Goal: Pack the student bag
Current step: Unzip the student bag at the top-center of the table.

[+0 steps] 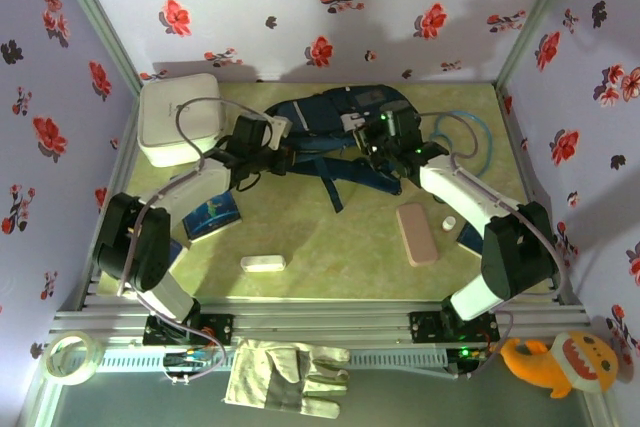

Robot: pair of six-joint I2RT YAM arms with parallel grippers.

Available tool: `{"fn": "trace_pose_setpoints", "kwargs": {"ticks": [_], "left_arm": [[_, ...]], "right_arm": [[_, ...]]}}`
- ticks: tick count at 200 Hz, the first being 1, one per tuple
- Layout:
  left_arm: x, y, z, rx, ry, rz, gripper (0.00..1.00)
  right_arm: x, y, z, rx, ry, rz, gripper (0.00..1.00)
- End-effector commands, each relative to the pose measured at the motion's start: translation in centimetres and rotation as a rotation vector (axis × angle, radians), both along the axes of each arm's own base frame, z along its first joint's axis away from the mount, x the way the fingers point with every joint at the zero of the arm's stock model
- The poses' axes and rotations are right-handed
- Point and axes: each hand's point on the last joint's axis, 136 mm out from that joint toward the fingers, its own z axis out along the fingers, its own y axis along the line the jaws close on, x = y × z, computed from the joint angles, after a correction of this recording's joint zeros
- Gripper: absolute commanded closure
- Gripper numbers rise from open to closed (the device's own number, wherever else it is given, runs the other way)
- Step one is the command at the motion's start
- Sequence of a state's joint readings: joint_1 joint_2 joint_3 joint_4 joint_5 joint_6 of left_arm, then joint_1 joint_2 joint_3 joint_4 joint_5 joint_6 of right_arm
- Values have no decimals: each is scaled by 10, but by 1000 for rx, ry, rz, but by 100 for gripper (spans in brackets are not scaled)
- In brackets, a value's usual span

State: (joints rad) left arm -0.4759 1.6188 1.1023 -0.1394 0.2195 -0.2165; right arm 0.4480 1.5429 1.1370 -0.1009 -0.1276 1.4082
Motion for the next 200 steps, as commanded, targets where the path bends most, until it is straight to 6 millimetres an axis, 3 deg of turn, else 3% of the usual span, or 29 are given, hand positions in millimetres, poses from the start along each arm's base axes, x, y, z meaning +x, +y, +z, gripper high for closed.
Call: {"fn": "trace_pose_setpoints", "kwargs": {"ticks": [1,27,57,106,129,164,183,200], "left_arm": [[-1,29,-1,51,-19,47,100],[-7,45,-9,70,-10,70,100],[-10,44,-7,63,-17,59,100],[-24,8,9,17,-40,-43,100],[-31,-11,7,3,-28,-83,100],[-36,-32,-4,-7,8,-103,100],[-36,-41,-8,-1,23,-119,100],[-36,-49,-9,2,31,-133,100]], "right_arm": [[15,-30,14,-76,-90,-45,100],[26,-52,-6,-169,-85,-26,100],[40,-52,-26,-236,-84,67,100],[73,-29,-46,-242,-104,263,100],[83,-43,-56,-287,-81,240,100],[67,-83,-37,-342,-91,111,51],[43,-100,-30,-379,-62,64,40],[20,-104,-33,-345,-25,37,38]]}}
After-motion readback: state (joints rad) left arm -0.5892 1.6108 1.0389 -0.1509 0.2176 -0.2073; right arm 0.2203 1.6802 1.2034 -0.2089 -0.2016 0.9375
